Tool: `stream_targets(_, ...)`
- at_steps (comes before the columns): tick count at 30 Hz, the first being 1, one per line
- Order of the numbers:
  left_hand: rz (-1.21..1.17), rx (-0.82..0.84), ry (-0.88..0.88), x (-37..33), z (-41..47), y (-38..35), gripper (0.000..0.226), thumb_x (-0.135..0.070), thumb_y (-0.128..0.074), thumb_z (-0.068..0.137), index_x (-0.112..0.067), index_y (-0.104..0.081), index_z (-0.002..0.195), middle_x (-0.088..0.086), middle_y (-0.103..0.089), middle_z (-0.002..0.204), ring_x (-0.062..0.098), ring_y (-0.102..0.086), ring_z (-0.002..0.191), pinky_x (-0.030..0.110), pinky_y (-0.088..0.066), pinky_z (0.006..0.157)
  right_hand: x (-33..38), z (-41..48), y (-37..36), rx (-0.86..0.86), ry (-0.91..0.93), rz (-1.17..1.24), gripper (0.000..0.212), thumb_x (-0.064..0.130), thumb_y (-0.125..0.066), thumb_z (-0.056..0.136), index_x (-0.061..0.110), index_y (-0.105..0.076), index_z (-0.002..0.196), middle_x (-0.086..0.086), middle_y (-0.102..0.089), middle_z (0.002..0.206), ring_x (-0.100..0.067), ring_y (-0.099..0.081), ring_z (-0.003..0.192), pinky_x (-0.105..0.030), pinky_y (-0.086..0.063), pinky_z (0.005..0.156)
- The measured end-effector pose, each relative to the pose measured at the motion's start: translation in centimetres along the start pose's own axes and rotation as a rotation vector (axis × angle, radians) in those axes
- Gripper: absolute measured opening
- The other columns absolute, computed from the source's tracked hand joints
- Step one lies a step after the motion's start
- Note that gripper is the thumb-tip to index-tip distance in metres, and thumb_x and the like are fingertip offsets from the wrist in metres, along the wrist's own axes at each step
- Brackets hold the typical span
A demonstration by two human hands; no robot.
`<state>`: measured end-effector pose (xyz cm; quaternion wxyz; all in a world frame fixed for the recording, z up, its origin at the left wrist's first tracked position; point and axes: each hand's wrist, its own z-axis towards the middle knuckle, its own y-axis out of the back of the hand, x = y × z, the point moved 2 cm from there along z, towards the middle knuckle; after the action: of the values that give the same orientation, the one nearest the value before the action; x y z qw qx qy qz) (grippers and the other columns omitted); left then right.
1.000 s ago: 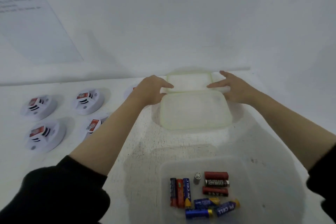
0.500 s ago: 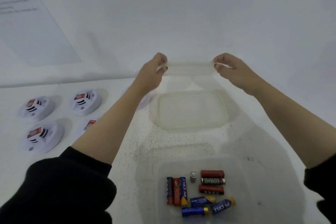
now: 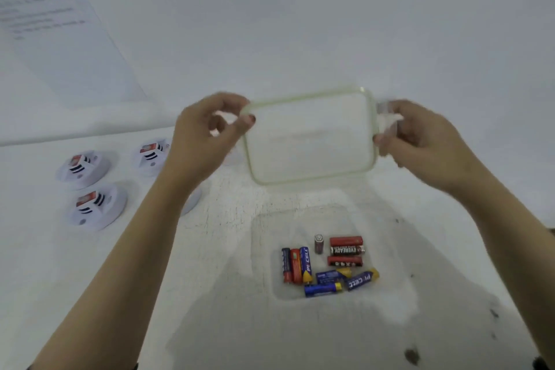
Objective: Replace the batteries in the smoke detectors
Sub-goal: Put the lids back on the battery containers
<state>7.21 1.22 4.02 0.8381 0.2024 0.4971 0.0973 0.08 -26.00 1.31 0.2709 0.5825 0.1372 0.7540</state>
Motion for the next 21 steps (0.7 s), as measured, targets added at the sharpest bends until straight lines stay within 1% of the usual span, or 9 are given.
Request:
stream_targets(3, 0.025, 0.063, 0.129, 0.6, -3.6, -0.6, 0.007, -0.018, -0.070, 0.086, -0.025, -0.068, 0.085, -0.027, -0.063, 0.060, 0.011, -0.041, 0.049, 0.009, -0.035, 0.042, -0.7, -4.3, -1.6, 0.008, -0.103, -0.070, 0.038, 0.013, -0.057, 0.088, 0.024, -0.053, 0.124, 0.013, -0.059, 0.058, -0.003, -0.052, 0.052, -0.011, -0.040, 0.055)
stream_targets(5, 0.067, 0.119, 0.198, 1.4, -5.7, -1.2, 0.002, -0.020, -0.071, 0.085, -0.021, -0.071, 0.085, -0.028, -0.058, 0.051, 0.013, -0.039, 0.049, 0.011, -0.034, 0.042, -0.9, -7.0, -2.5, 0.023, -0.176, -0.121, 0.045, 0.018, -0.056, 0.090, 0.019, -0.048, 0.133, 0.011, -0.057, 0.055, 0.002, -0.053, 0.055, -0.007, -0.040, 0.058)
stream_targets(8, 0.060, 0.181, 0.313, 2.8, -8.5, -2.0, 0.002, -0.020, -0.071, 0.086, -0.019, -0.072, 0.084, -0.025, -0.054, 0.043, 0.009, -0.036, 0.042, 0.011, -0.032, 0.040, -1.0, -10.2, -3.5, 0.054, -0.269, -0.190, 0.053, 0.032, -0.051, 0.093, 0.019, -0.037, 0.142, 0.002, -0.059, 0.065, 0.002, -0.055, 0.060, -0.012, -0.038, 0.058)
stream_targets(10, 0.057, 0.191, 0.358, 3.4, -9.6, -2.4, 0.004, -0.022, -0.071, 0.086, -0.025, -0.072, 0.082, -0.023, -0.056, 0.046, 0.012, -0.037, 0.045, 0.011, -0.032, 0.041, -0.9, -11.3, -4.0, 0.062, -0.303, -0.224, 0.057, 0.035, -0.047, 0.095, 0.017, -0.029, 0.146, -0.005, -0.062, 0.071, -0.002, -0.055, 0.065, -0.013, -0.037, 0.058)
stream_targets(12, 0.044, 0.189, 0.375, 3.6, -10.0, -2.5, 0.006, -0.024, -0.070, 0.086, -0.028, -0.072, 0.082, -0.018, -0.064, 0.060, 0.015, -0.042, 0.052, 0.015, -0.035, 0.046, -0.7, -11.8, -4.2, 0.037, -0.327, -0.218, 0.058, 0.034, -0.045, 0.096, 0.015, -0.026, 0.147, -0.010, -0.061, 0.072, -0.008, -0.056, 0.065, -0.014, -0.037, 0.058)
stream_targets(14, 0.046, 0.182, 0.374, 3.8, -10.0, -2.7, 0.005, -0.024, -0.069, 0.087, -0.026, -0.073, 0.084, -0.009, -0.071, 0.079, 0.012, -0.043, 0.051, 0.019, -0.035, 0.051, -0.4, -12.0, -4.3, 0.015, -0.337, -0.205, 0.057, 0.032, -0.045, 0.096, 0.015, -0.025, 0.147, -0.007, -0.055, 0.067, -0.009, -0.054, 0.063, -0.013, -0.038, 0.057)
stream_targets(15, 0.052, 0.175, 0.371, 3.7, -9.9, -2.8, 0.005, -0.024, -0.069, 0.087, -0.024, -0.074, 0.087, -0.005, -0.071, 0.084, 0.009, -0.043, 0.048, 0.020, -0.034, 0.051, -0.2, -12.0, -4.3, 0.000, -0.335, -0.197, 0.057, 0.032, -0.045, 0.097, 0.014, -0.025, 0.147, -0.005, -0.052, 0.066, -0.007, -0.052, 0.063, -0.012, -0.039, 0.056)
stream_targets(18, 0.002, 0.144, 0.363, 3.4, -9.7, -2.8, 0.006, -0.022, -0.069, 0.087, -0.020, -0.075, 0.088, -0.006, -0.069, 0.083, -0.002, -0.047, 0.046, 0.018, -0.034, 0.053, 0.1, -11.8, -4.1, -0.060, -0.326, -0.176, 0.055, 0.030, -0.046, 0.096, 0.012, -0.030, 0.146, -0.004, -0.051, 0.067, -0.004, -0.050, 0.065, -0.002, -0.037, 0.059)
stream_targets(21, -0.053, 0.124, 0.377, 3.2, -9.8, -2.7, 0.005, -0.018, -0.069, 0.087, -0.020, -0.074, 0.086, -0.010, -0.065, 0.078, -0.006, -0.049, 0.047, 0.016, -0.034, 0.053, 0.3, -11.8, -3.9, -0.081, -0.337, -0.186, 0.053, 0.030, -0.046, 0.096, 0.011, -0.034, 0.144, -0.008, -0.054, 0.072, -0.003, -0.050, 0.067, 0.001, -0.035, 0.059)
